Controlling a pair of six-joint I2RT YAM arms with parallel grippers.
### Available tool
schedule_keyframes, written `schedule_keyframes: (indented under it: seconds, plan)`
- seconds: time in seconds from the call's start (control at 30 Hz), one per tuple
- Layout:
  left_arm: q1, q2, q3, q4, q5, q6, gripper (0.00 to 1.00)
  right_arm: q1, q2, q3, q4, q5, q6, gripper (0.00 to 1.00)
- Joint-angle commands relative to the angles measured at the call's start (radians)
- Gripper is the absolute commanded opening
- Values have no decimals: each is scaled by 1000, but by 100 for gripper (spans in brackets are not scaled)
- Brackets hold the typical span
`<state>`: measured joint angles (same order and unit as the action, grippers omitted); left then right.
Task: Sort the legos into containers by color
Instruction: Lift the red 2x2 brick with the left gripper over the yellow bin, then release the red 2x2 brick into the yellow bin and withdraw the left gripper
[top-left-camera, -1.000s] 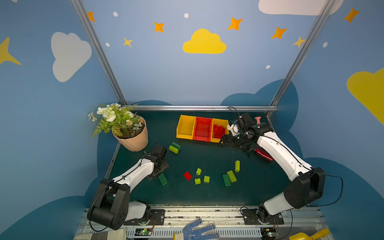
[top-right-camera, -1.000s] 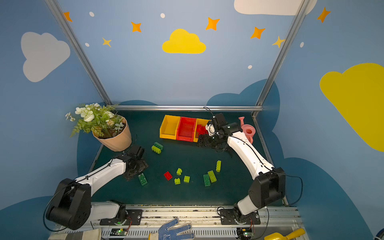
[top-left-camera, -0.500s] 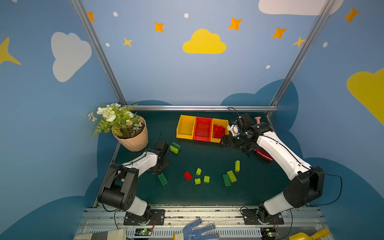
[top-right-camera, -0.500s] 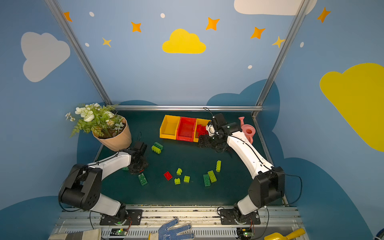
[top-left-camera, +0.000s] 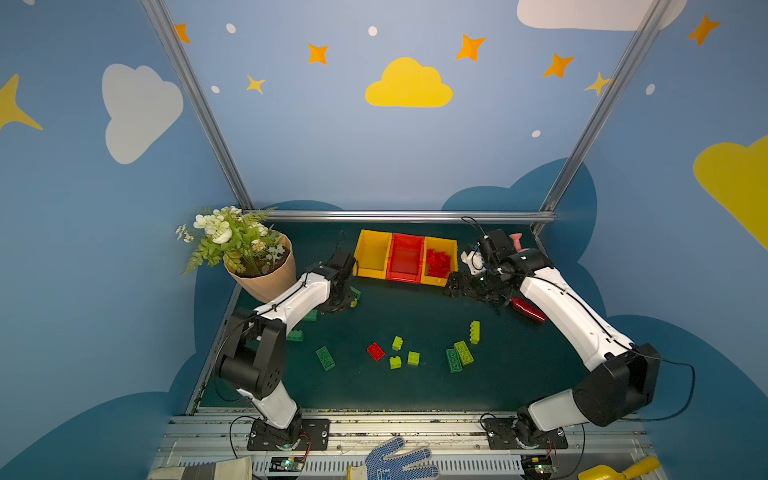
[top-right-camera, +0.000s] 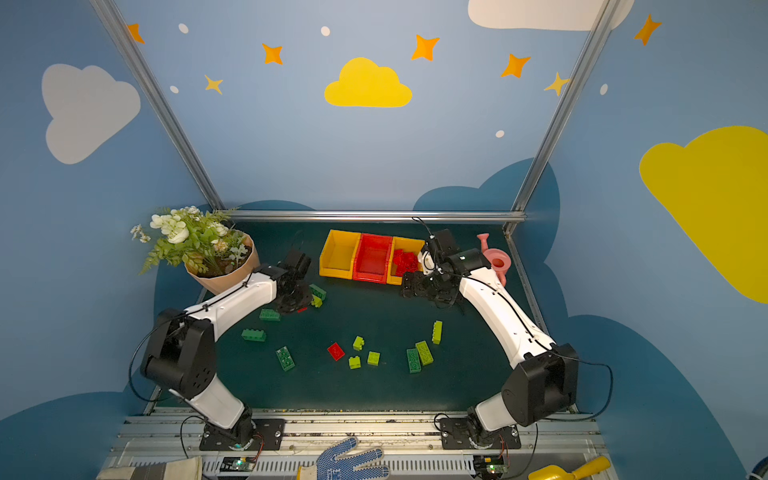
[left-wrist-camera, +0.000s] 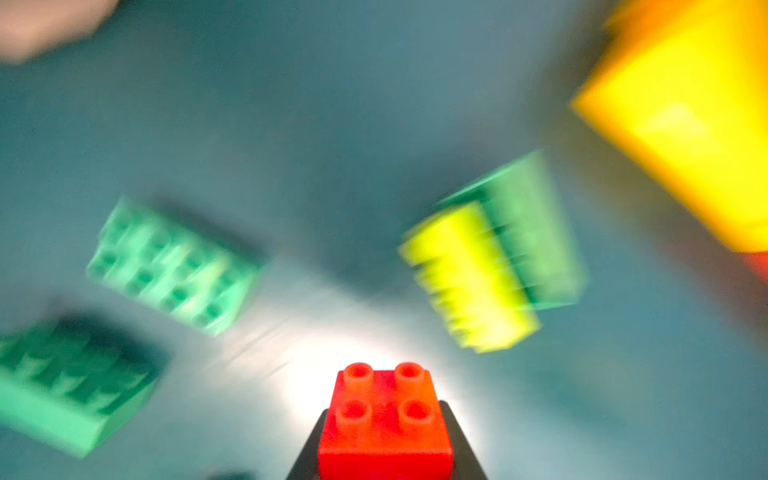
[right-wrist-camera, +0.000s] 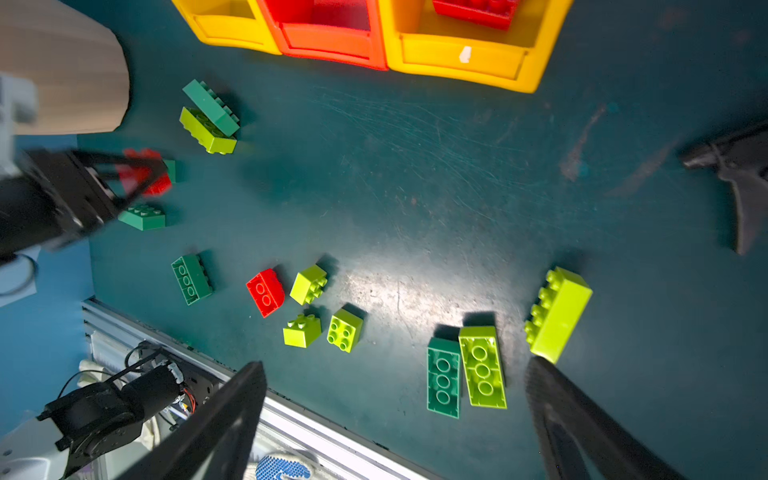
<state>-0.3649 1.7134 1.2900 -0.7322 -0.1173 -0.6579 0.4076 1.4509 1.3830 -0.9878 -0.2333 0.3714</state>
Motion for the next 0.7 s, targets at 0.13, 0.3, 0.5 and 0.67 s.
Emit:
schedule_keyframes:
  seconds: [0.13,0.3,0.5,0.67]
  plan:
    - [-113,291,518,-96,74,144,26,-70,-176,-111,-39,83,74,95]
    - [-181,603,1016,-154,187,212,27,-113,-306,-191,-52,132,110,95]
    - [-211,919,1485,-81,379,210,30,-138,-387,-208,-125,176,130,95]
    - [-212,962,1422,171,436,143,32,-144,-419,-185,-191,202,141,95]
